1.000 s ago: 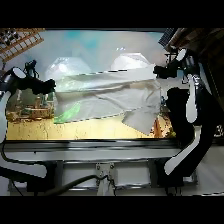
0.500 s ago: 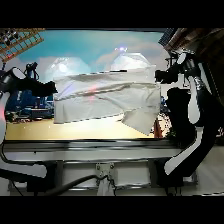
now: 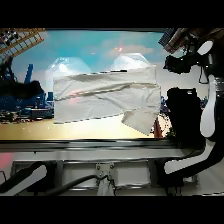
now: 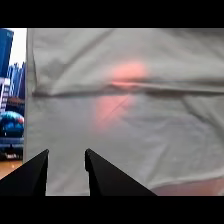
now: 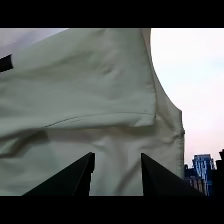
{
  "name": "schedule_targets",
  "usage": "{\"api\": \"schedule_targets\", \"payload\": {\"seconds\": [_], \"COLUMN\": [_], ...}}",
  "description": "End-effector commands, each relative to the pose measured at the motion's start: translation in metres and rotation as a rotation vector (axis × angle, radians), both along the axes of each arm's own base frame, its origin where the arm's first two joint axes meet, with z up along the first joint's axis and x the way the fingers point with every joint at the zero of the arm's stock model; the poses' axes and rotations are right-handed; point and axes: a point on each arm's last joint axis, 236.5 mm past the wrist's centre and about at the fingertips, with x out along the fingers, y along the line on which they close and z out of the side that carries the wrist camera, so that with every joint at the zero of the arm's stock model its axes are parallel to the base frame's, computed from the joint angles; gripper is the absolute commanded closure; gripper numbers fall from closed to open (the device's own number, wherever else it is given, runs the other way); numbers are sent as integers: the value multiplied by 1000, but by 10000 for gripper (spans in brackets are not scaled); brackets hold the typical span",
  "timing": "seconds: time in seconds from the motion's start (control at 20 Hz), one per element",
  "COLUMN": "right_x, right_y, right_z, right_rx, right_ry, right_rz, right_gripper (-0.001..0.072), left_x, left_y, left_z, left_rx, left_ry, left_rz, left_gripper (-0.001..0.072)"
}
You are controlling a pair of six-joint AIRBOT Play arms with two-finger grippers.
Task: Fold the clothes and pants, and hang the long-sleeved shirts on hangers.
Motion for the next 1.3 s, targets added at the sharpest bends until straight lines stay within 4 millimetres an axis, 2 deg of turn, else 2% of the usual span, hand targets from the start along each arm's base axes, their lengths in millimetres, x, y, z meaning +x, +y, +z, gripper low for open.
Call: {"api": "schedule_targets", "payload": {"seconds": [0.0, 0.05, 0.1, 0.2, 0.3, 0.5, 0.85, 1.25], "right_x": [-20, -28, -37, -54, -69, -85, -86, -83], "right_y": [16, 21, 26, 33, 35, 37, 37, 34], "right_z": [27, 28, 27, 23, 17, 14, 21, 21], "right_rx": [52, 69, 84, 106, 107, 103, 98, 90], "right_ry": [-44, -46, -46, -36, -24, -17, -37, -49], "right_rz": [3, 7, 12, 11, 4, 1, -1, -6], "right_gripper": [360, 360, 360, 360, 361, 361, 362, 377], "left_x": [-61, -77, -89, -105, -111, -114, -111, -90], "left_y": [-5, -10, -14, -25, -34, -34, -38, -33], "left_z": [-43, -58, -70, -87, -95, -102, -124, -134], "left_rx": [-54, -80, -107, -171, -210, -214, -267, -292], "left_ry": [95, 131, 167, 222, 240, 247, 323, 281], "left_rz": [122, 139, 157, 189, 206, 221, 284, 358], "left_gripper": [466, 389, 364, 362, 363, 362, 363, 371]}}
